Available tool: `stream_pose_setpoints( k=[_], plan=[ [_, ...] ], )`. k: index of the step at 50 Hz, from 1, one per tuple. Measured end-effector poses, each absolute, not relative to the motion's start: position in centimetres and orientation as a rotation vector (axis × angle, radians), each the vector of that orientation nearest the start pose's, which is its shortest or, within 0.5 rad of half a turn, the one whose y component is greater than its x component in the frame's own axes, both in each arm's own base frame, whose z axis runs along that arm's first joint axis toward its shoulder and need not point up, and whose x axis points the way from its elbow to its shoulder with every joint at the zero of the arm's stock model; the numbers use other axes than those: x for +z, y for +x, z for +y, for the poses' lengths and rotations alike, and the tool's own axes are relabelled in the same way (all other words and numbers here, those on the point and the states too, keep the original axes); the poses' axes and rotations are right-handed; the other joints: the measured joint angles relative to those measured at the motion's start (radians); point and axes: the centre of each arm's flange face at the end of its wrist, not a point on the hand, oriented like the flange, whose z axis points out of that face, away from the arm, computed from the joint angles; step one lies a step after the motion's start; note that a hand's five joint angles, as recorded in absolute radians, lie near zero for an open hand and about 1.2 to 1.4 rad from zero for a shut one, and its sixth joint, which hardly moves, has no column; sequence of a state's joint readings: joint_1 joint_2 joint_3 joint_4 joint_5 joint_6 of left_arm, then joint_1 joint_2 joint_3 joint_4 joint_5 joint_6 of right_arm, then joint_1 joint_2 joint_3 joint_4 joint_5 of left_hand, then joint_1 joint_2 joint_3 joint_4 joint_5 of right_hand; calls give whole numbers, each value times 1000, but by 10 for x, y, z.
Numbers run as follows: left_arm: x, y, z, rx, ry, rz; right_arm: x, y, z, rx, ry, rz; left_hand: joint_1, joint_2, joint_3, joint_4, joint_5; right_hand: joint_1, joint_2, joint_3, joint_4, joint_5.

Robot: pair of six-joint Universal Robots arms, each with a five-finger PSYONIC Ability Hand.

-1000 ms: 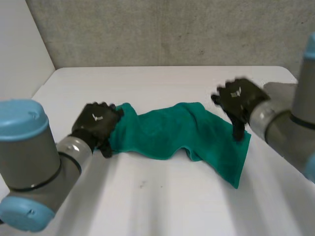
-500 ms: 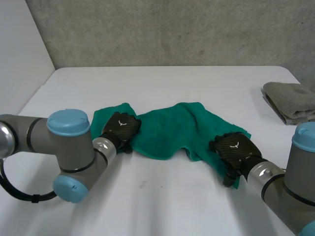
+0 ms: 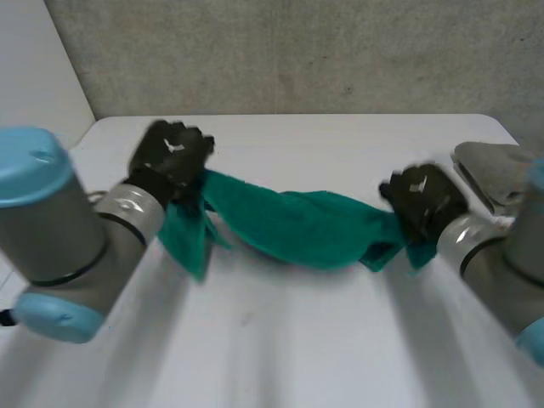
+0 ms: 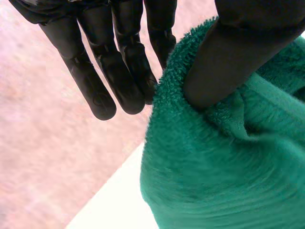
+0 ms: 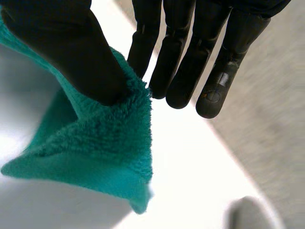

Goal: Fold the laundry.

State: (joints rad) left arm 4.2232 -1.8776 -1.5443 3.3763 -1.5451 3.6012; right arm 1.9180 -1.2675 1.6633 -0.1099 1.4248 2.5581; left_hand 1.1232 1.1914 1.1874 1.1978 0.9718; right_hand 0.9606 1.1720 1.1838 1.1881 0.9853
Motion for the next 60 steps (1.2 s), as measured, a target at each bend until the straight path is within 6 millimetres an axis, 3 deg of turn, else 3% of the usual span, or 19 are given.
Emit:
stream_pose_setpoints(
  k=[1, 2, 3, 6, 12, 15, 20, 21, 30, 36, 39, 41, 45, 46, 47, 49, 52, 55, 60],
  plan=[
    [247, -285, -255, -2212, 1064, 2018, 220, 248, -262, -1959, -1273, 2161, 0, 0, 0, 0, 0, 0, 0, 0, 0, 0],
    [253, -282, -251, -2218, 1059, 2012, 228, 248, -261, -1975, -1279, 2150, 0, 1, 0, 0, 0, 0, 0, 0, 0, 0],
    [265, -276, -244, -2228, 1047, 2001, 255, 245, -258, -2031, -1296, 2115, 0, 2, 0, 0, 0, 0, 0, 0, 1, 0],
    [282, -266, -233, -2230, 1031, 1993, 290, 241, -252, -2089, -1324, 2081, 0, 3, 2, 0, 0, 0, 0, 0, 3, 0],
    [299, -250, -220, -2181, 1019, 2025, 331, 237, -243, -2088, -1417, 2083, 0, 4, 3, 0, 0, 0, 0, 0, 3, 6],
    [298, -247, -219, -2138, 1031, 2053, 333, 237, -241, -2014, -1489, 2120, 0, 4, 3, 0, 0, 0, 0, 0, 3, 6],
    [287, -249, -226, -2060, 1067, 2093, 320, 240, -246, -1877, -1588, 2181, 0, 4, 3, 0, 0, 0, 0, 0, 3, 6],
    [283, -250, -229, -2037, 1080, 2102, 309, 243, -253, -1798, -1634, 2211, 0, 4, 3, 0, 0, 0, 0, 0, 3, 6],
    [225, -270, -286, -1823, 1176, 2189, 255, 265, -304, -1630, -1554, 2306, 0, 4, 3, 0, 0, 5, 0, 0, 3, 6],
    [212, -275, -326, -1836, 1138, 2174, 240, 278, -338, -1740, -1416, 2299, 0, 4, 3, 1, 0, 8, 0, 0, 3, 6],
    [224, -281, -351, -1946, 1079, 2089, 256, 289, -364, -1990, -1282, 2205, 0, 4, 3, 1, 0, 8, 0, 0, 3, 6],
    [247, -287, -369, -2098, 1005, 1960, 282, 300, -377, -2222, -1170, 2070, 0, 4, 4, 1, 0, 9, 0, 0, 3, 6],
    [292, -294, -385, -2350, 860, 1712, 319, 311, -383, -2472, -1034, 1869, 0, 4, 4, 1, 0, 22, 0, 0, 3, 6],
    [308, -296, -387, -2426, 809, 1626, 346, 317, -384, -2627, -935, 1712, 0, 4, 4, 1, 0, 22, 0, 0, 3, 6],
    [313, -296, -387, -2451, 791, 1597, 351, 318, -383, -2652, -917, 1683, 0, 4, 4, 1, 0, 22, 0, 0, 3, 6],
    [352, -294, -382, -2594, 673, 1412, 386, 320, -377, -2801, -808, 1488, 0, 4, 4, 1, 0, 22, 0, 0, 3, 6],
    [376, -290, -373, -2667, 599, 1305, 407, 320, -368, -2870, -757, 1374, 0, 4, 4, 1, 0, 22, 0, 0, 3, 6],
    [378, -287, -367, -2675, 588, 1297, 411, 318, -362, -2870, -770, 1356, 0, 5, 4, 1, 6, 22, 0, 0, 3, 6],
    [337, -283, -358, -2567, 675, 1468, 379, 315, -352, -2718, -939, 1500, 0, 5, 5, 4, 9, 22, 0, 0, 3, 7]
  ],
)
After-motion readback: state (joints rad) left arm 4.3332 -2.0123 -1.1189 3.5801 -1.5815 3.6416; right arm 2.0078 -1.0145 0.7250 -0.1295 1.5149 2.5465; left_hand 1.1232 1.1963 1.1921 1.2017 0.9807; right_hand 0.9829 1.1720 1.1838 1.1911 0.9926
